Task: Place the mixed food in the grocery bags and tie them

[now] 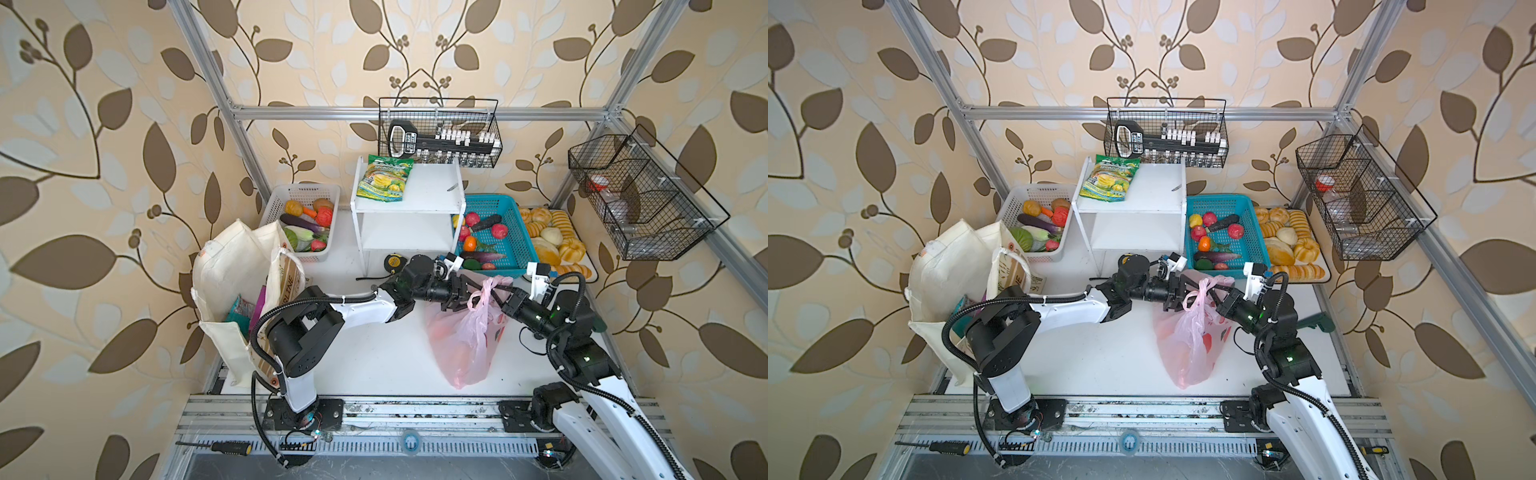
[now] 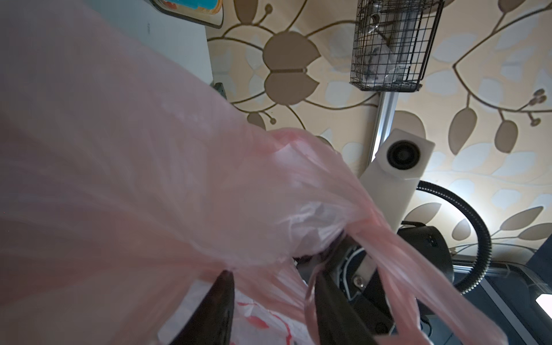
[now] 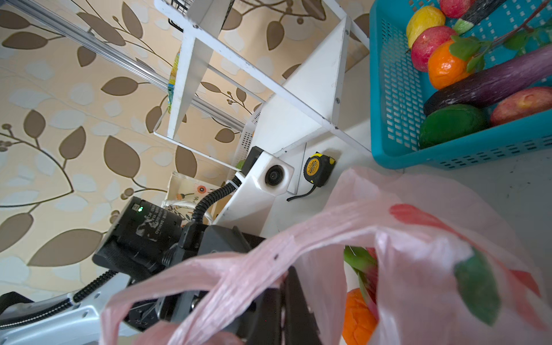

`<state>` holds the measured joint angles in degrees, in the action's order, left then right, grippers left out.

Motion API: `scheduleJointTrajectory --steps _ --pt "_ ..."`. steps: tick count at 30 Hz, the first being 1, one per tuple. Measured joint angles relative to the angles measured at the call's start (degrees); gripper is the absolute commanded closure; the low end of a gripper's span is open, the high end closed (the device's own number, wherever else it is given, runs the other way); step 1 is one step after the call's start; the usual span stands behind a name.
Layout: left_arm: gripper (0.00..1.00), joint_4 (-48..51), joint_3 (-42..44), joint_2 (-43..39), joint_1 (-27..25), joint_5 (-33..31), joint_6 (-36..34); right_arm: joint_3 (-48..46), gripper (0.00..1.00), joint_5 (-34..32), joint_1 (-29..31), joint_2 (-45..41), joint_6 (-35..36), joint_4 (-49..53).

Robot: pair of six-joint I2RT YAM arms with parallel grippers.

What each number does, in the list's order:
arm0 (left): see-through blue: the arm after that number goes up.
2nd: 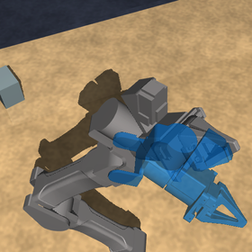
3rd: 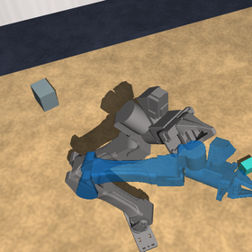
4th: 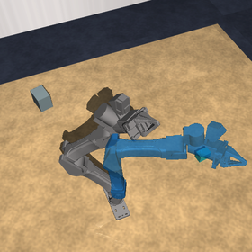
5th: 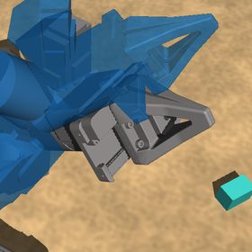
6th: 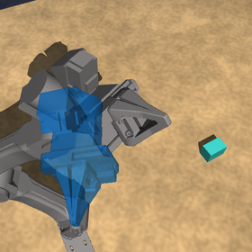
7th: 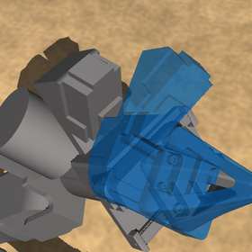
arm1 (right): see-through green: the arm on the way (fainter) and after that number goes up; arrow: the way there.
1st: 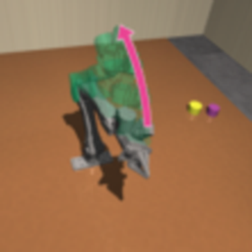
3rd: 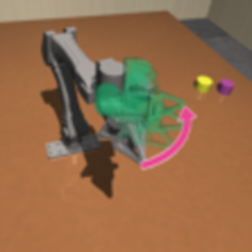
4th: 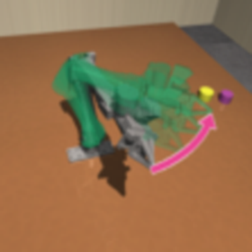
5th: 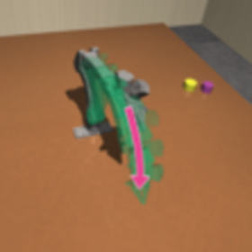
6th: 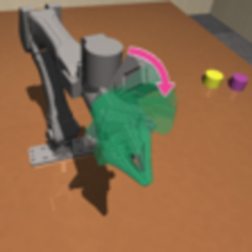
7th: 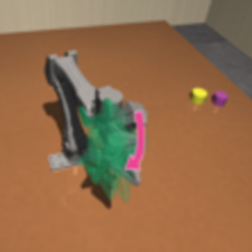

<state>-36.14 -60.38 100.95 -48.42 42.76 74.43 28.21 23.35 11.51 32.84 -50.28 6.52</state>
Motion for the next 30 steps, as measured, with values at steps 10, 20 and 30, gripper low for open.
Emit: scheduleJointTrajectory --steps 10,20,30 --pt "0.31 17.05 0.04 -12.0 0.09 -5.88 -12.2 0.09 1.0 -0.02 0.0 1.33 0.5 3.58" --pt "0.28 31.52 -1.46 -24.33 0.11 -9.49 -26.12 0.55 1.0 -0.02 0.0 1.36 0.48 4.17" --pt "0.42 44.54 -5.77 -20.33 0.04 -7.19 -36.28 0.87 1.0 -0.02 0.0 1.36 0.46 4.26"
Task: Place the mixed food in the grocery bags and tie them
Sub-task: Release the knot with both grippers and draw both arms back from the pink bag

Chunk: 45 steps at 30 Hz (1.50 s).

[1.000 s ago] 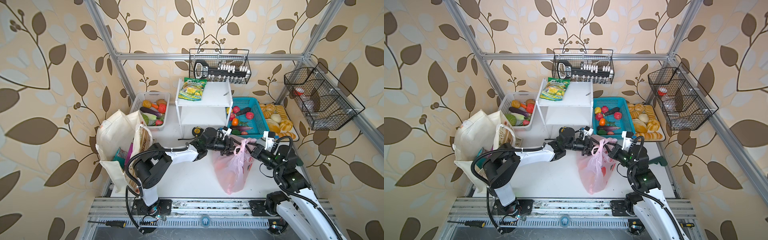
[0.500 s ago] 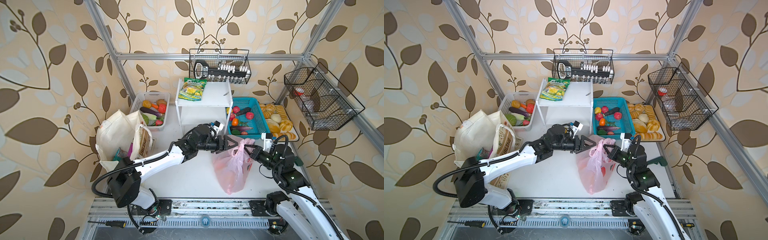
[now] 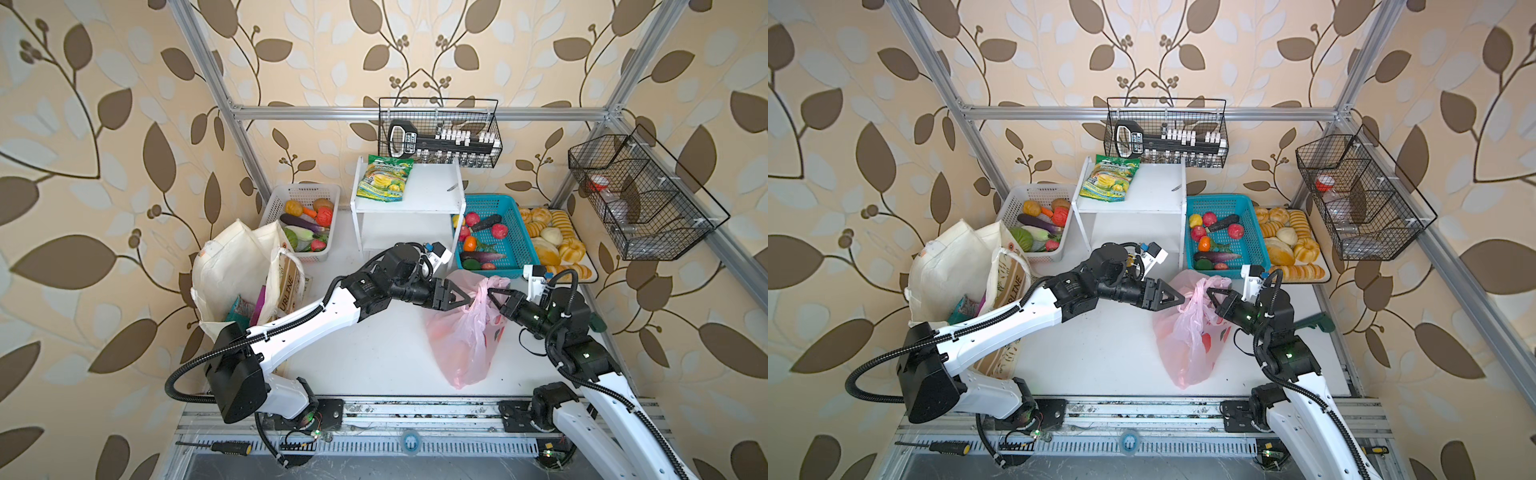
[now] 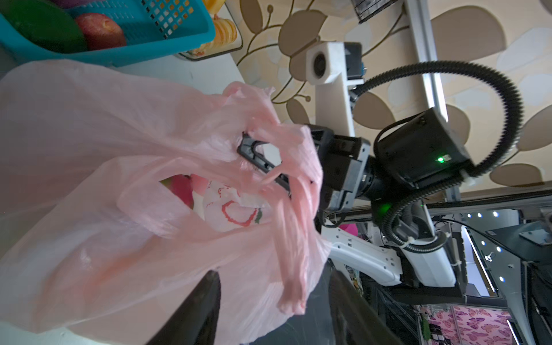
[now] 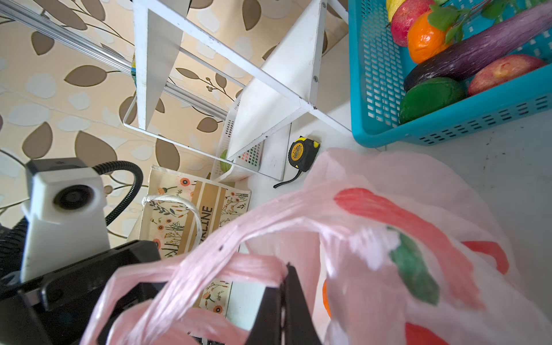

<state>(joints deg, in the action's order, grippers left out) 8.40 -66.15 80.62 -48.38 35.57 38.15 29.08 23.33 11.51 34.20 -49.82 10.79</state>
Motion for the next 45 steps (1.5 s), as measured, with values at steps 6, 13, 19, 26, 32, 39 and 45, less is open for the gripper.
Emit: scheduleJointTrajectory --steps 6,13,19,26,32,39,45 --pt "0.61 0.2 -1.6 2.99 -0.04 2.99 -0.37 0.28 1.0 0.0 0.0 0.0 0.0 0.13" --pt "1.0 0.63 -1.81 3.74 -0.02 3.96 -1.11 0.66 1.0 0.02 0.0 -0.04 0.02 0.9" --pt "1.0 2.99 -0.46 2.03 1.64 -2.71 -0.39 6.78 1.0 0.24 0.0 -0.22 1.99 10.32" --pt "1.0 4.24 2.75 -3.56 7.3 -6.91 0.92 16.79 1.0 -2.82 0.0 -1.95 7.98 27.19" --pt "1.0 5.27 4.37 -6.56 7.61 -9.22 0.94 22.03 1.0 -9.68 0.0 -1.22 12.02 37.66" --pt "1.0 7.85 7.17 -9.92 8.35 -11.78 0.59 23.26 1.0 -16.65 0.04 1.09 14.14 41.46" --pt "1.0 10.88 11.74 -12.41 10.58 -18.38 0.13 16.02 1.0 -22.53 0.11 2.19 13.53 37.88"
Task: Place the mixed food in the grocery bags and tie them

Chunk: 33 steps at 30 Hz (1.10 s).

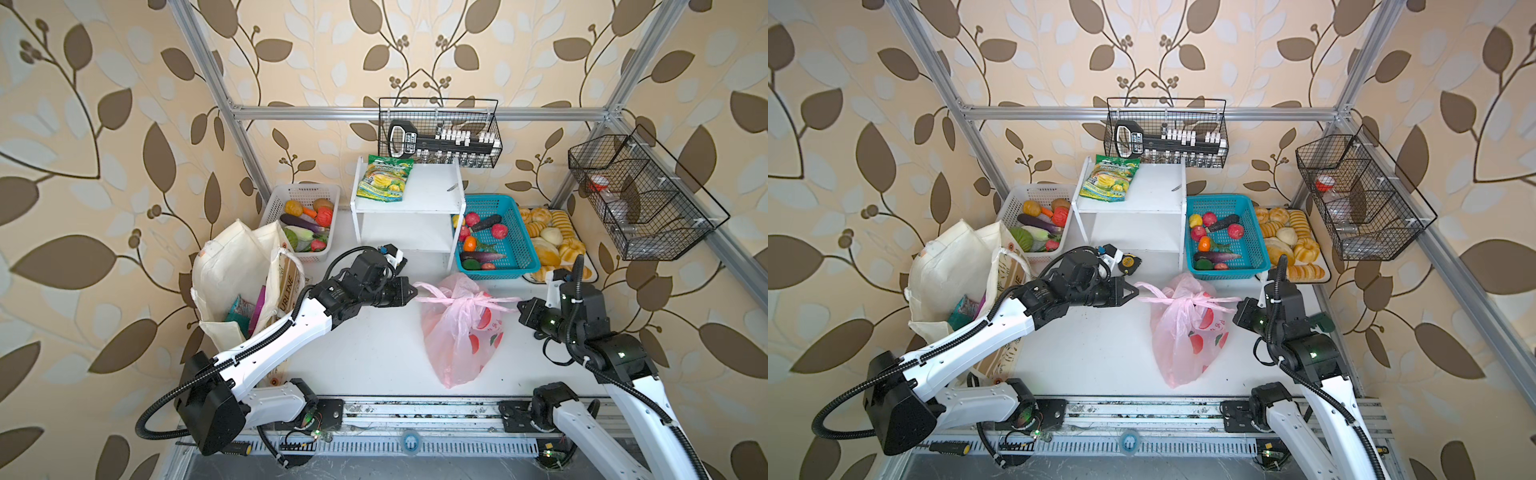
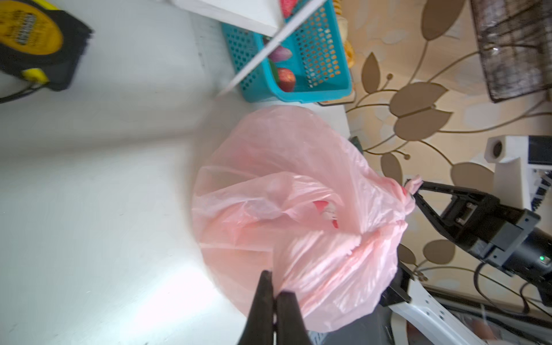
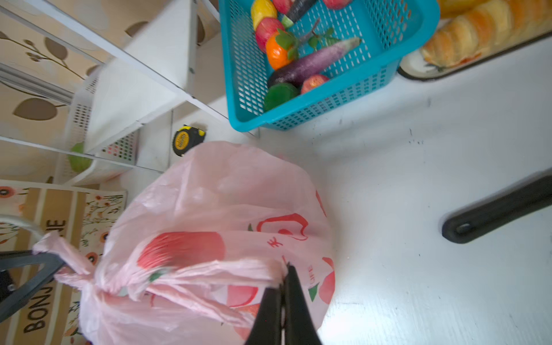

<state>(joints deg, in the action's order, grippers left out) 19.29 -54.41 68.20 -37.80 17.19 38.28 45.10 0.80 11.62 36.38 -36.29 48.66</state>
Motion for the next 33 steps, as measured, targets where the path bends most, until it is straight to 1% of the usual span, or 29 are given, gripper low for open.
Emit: scheduleJointTrajectory --steps 4,7,11,13,16,18,21,25,27,31,32,33 --pt "1.0 0.26 6.75 -1.99 3.43 -1.6 1.18 -8.33 1.0 -0.26 0.37 0.74 -1.68 -4.85" --pt "1.0 0.76 10.58 -3.21 6.43 -1.09 2.49 -10.91 1.0 0.07 0.79 1.51 -2.64 -7.48" --pt "1.0 1.92 11.52 -8.68 7.89 -1.66 3.19 -10.08 1.0 0.28 1.44 -0.48 -2.89 -9.9" --pt "1.0 2.54 11.02 -13.11 7.89 -3.21 3.1 -7.52 1.0 0.07 1.62 -1.2 -2.84 -9.88" --pt "1.0 4.52 8.48 -17.14 7.87 -6.47 2.4 -3.26 1.0 -0.63 2.05 -1.09 -2.43 -10.64" --pt "1.0 5.05 7.52 -18.03 7.85 -8.09 2.08 -2.95 1.0 -1.05 2.23 -1.09 -2.25 -11.78" --pt "1.0 6.4 8.39 -18.03 7.87 -9.18 2.21 -6.8 1.0 -0.35 2.25 -0.92 -3.13 -14.29" --pt "1.0 7.39 13.88 -17.09 7.89 -9.53 4.26 -15.06 1.0 1.57 2.14 -0.52 -5.27 -16.68" --pt "1.0 7.87 16.39 -16.79 7.89 -9.57 5.55 -17.53 1.0 2.82 1.6 -0.72 -6.03 -16.81" --pt "1.0 9.07 16.81 -16.59 8.41 -10.1 6.67 -18.05 1.0 5.01 -0.85 -2.16 -6.29 -16.74" --pt "1.0 9.81 16.22 -16.59 8.68 -11.65 6.49 -17.51 1.0 3.5 -1.44 -2.56 -6.23 -16.26" --pt "1.0 12.68 15.32 -16.79 9.99 -15.65 6.29 -16.68 1.0 0.13 -2.91 -3.02 -6.29 -15.15"
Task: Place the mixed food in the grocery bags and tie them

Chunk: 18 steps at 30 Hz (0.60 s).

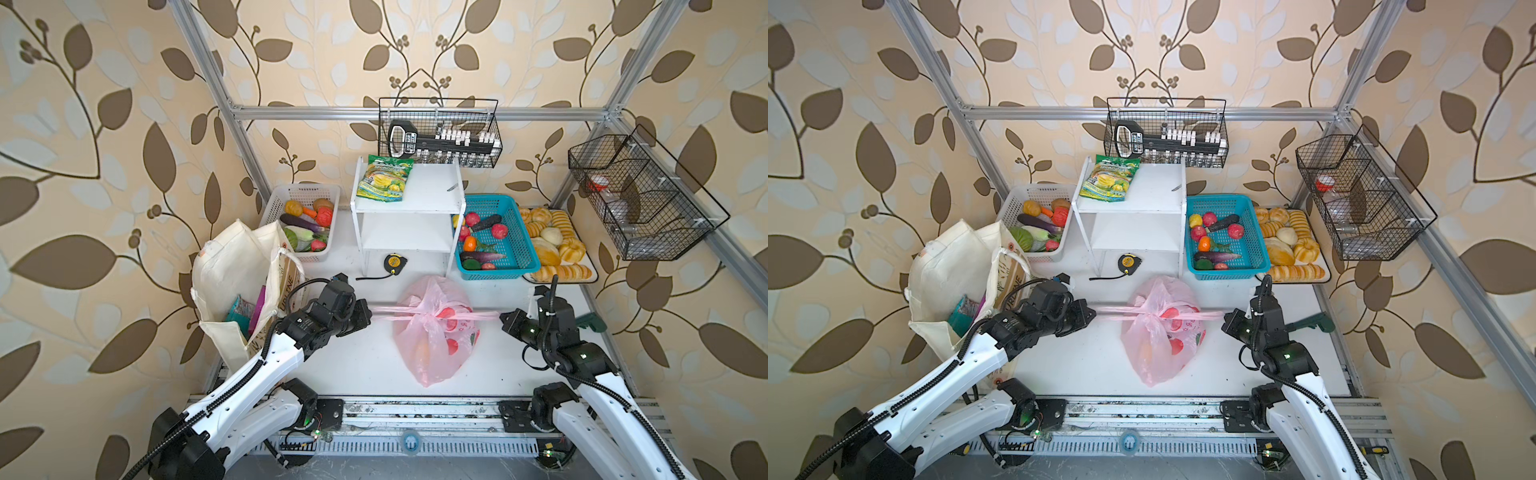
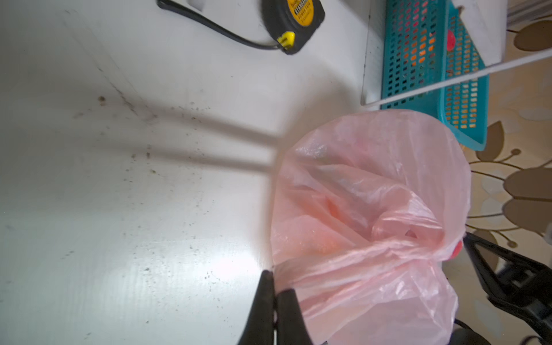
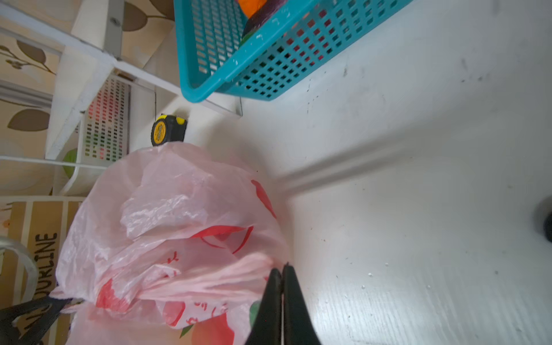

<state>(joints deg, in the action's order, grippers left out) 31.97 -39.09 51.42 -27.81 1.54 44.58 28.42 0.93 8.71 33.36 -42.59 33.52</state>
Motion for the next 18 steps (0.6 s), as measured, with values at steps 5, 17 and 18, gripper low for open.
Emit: scheduleJointTrajectory --steps 5,17,18 --pt "1.0 6.8 -1.81 -0.46 3.63 -11.23 -1.31 2.03 1.0 -9.42 -3.48 -1.31 0.2 1.6" --pt "0.39 6.45 -0.85 1.6 3.63 -5.03 -4.17 -5.38 0.62 -0.83 -5.49 -4.28 -0.31 -0.94" --pt "0.39 6.56 -1.55 1.95 3.63 -3.85 -4.61 -4.87 0.59 0.87 -5.51 -4.92 0.15 -1.68"
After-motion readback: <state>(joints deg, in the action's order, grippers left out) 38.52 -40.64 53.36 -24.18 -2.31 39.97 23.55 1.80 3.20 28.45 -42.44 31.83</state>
